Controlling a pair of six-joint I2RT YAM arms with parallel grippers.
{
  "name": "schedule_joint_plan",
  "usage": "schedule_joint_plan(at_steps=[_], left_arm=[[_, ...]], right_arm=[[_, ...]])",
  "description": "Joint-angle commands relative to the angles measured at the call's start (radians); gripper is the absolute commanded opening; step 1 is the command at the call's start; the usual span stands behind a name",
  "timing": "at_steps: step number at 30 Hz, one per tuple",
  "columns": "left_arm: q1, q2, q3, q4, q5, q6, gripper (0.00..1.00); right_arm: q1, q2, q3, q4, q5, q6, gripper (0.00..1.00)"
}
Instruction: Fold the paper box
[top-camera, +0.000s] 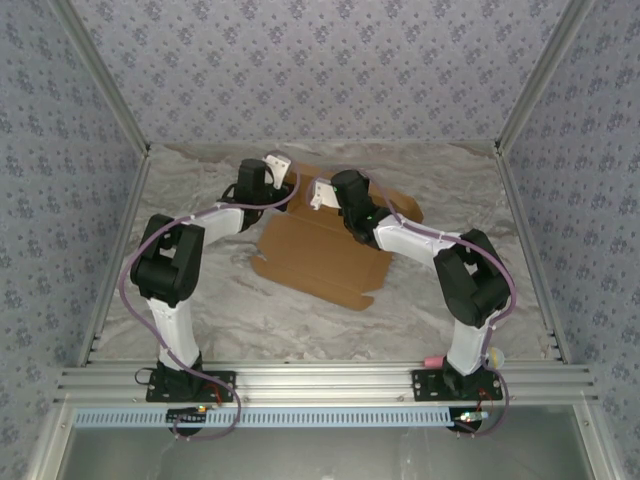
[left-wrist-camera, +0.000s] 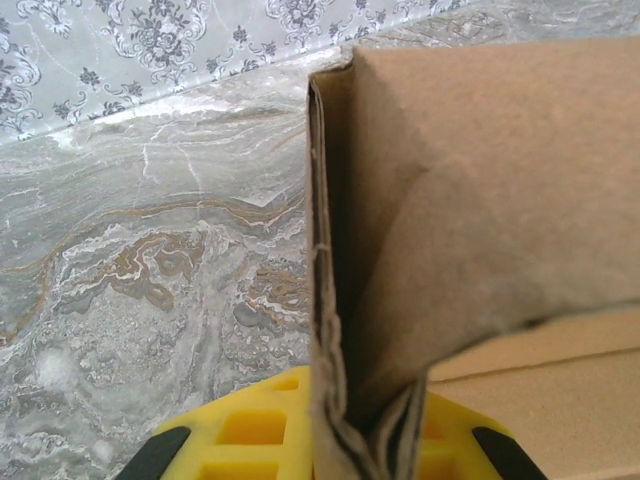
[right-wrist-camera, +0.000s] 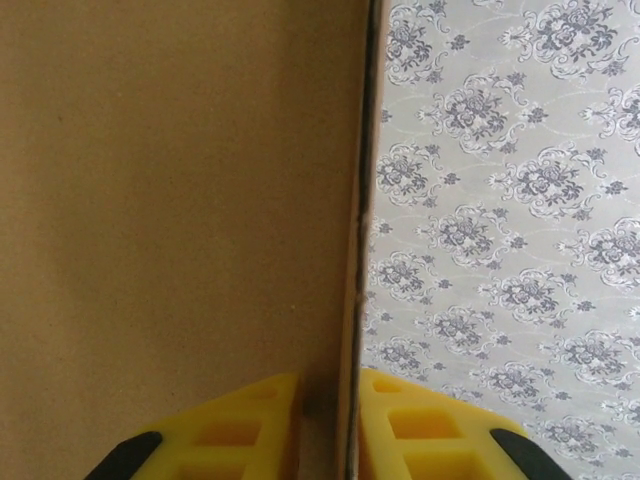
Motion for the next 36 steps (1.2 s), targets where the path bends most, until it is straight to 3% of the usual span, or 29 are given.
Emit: schedule_joint_plan(at_steps=[1, 19, 21, 28, 36], left_arm=[[0.007, -0.016, 0.039, -0.046, -0.016, -0.024, 0.10], [0.006, -0.007, 0.066, -0.093, -0.010, -0.020, 0.09], [0.006, -0.007, 0.070, -0.097, -0.010, -0.019, 0.09], [0.006, -0.007, 0.079, -0.114, -0.015, -0.017, 0.09], [0.006, -0.007, 0.082, -0.120, -0.003, -0.004, 0.13]], right_arm=[[0.017, -0.031, -0.010, 0.001, -0.004, 0.017, 0.24], [0.044, -0.038, -0.002, 0.028, 0.012, 0.013, 0.32], [0.044, -0.041, -0.004, 0.030, 0.018, 0.012, 0.30], [0.045, -0.041, -0.016, 0.050, 0.034, -0.003, 0.06], [0.051, -0.015, -0.094, 0.187, 0.070, -0.066, 0.00]])
